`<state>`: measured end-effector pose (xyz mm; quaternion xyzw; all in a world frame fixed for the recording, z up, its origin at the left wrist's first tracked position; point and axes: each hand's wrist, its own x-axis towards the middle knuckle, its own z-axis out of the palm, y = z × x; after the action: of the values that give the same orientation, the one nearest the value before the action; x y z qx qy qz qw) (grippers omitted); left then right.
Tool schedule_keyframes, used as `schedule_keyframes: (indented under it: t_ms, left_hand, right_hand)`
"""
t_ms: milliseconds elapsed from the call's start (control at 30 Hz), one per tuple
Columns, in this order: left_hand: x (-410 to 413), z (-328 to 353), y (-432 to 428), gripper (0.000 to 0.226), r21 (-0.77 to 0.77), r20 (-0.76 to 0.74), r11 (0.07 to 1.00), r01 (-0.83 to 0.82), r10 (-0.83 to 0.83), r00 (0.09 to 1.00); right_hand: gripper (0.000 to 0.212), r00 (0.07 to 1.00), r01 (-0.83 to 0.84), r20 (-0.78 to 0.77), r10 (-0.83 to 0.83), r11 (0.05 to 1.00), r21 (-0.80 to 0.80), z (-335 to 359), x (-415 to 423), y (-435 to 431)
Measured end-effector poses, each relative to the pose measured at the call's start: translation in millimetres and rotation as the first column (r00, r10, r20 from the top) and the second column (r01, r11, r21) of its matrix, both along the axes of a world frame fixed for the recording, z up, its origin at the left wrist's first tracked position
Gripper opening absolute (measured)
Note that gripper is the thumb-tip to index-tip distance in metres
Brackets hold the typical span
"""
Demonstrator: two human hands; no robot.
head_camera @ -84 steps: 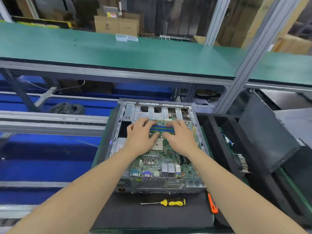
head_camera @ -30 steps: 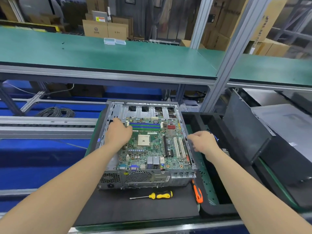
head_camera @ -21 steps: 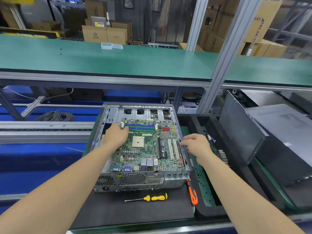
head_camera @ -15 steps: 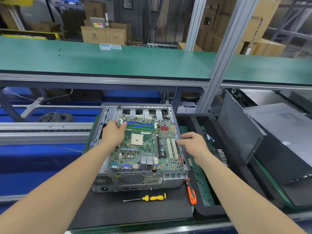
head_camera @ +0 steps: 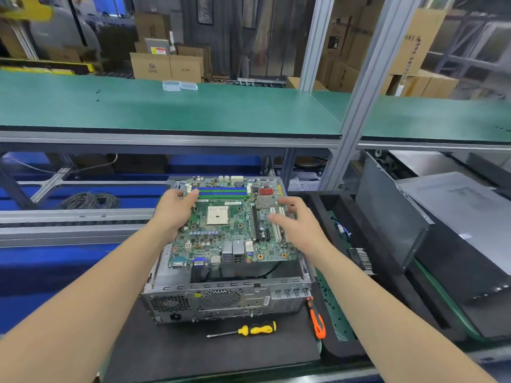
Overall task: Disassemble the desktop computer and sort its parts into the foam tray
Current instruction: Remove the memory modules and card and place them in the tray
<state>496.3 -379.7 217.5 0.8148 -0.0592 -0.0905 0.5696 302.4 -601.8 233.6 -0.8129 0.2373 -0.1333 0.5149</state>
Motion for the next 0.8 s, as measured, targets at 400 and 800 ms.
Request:
schedule_keyframes:
  t_ms: [400,800]
  left_hand:
    - [-27,30,-93,0.058,-0.263,-0.089,0.962,0.076,-0.103,0.991]
    - [-101,24,-237,0.059,0.009,-0.196,0.840,0.542,-0.530,0.825]
  right_hand:
    - [0.104,0.989,0.107,-0.137,-0.059,0.920,0.376,72,-46,-60]
    - [0.067,0.944,0.314,0.019,-0.330,0.914,0.256,65,-115,-166]
